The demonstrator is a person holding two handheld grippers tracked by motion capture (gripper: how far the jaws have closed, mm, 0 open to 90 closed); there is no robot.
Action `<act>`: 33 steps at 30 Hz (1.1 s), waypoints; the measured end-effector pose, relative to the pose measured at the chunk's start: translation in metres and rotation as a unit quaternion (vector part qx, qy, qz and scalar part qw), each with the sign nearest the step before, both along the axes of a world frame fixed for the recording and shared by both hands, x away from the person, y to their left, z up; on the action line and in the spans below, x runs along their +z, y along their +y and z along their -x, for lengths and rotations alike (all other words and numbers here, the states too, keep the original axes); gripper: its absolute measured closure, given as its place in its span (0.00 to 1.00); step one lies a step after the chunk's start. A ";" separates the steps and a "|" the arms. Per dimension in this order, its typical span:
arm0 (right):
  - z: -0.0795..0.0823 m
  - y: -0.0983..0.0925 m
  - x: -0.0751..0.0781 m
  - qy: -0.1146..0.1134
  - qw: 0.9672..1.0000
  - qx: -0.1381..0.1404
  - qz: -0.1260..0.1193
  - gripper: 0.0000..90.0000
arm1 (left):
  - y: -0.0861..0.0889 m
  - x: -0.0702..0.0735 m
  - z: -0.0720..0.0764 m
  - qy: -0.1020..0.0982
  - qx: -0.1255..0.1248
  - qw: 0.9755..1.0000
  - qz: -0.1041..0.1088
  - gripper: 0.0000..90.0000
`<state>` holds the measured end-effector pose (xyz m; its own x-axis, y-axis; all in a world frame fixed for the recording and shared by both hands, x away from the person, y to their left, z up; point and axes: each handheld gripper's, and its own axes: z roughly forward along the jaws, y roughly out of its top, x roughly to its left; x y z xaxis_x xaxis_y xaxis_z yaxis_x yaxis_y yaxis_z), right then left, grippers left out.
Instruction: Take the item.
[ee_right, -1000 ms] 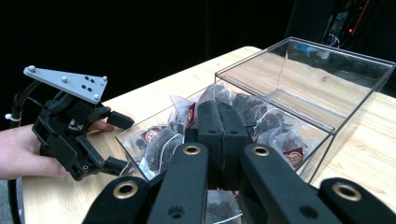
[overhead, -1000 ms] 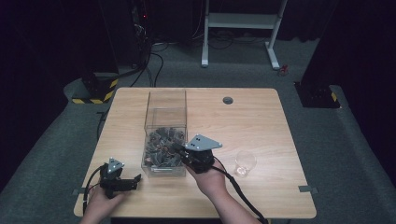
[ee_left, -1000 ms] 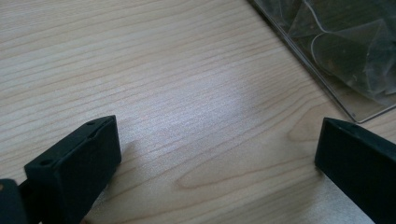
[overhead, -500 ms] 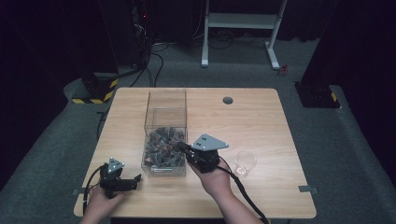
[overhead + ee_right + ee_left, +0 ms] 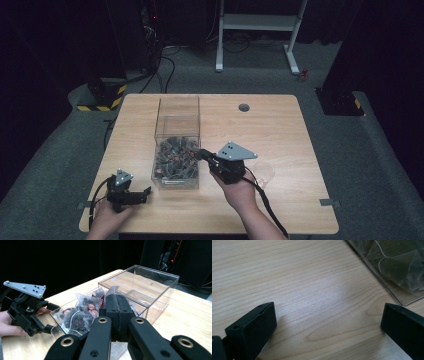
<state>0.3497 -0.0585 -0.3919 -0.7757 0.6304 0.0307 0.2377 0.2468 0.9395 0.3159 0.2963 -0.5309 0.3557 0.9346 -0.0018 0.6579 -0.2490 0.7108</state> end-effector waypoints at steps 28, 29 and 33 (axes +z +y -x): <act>0.001 -0.055 0.004 -0.007 0.999 -0.050 0.000 1.00 | 0.000 0.000 0.000 0.000 0.000 1.000 0.000 0.01; 0.001 -0.057 0.004 -0.008 0.999 -0.051 0.000 1.00 | 0.000 0.000 0.000 0.000 0.000 1.000 0.000 0.01; 0.001 -0.061 0.003 -0.006 0.998 -0.055 0.001 1.00 | 0.000 0.000 0.000 0.000 0.000 1.000 0.001 0.01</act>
<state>0.3483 -0.1197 -0.3890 -0.7018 0.7121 0.0202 0.2515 0.2211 0.9423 0.3159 0.2964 -0.5309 0.3554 0.9347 -0.0033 0.6579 -0.2476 0.7113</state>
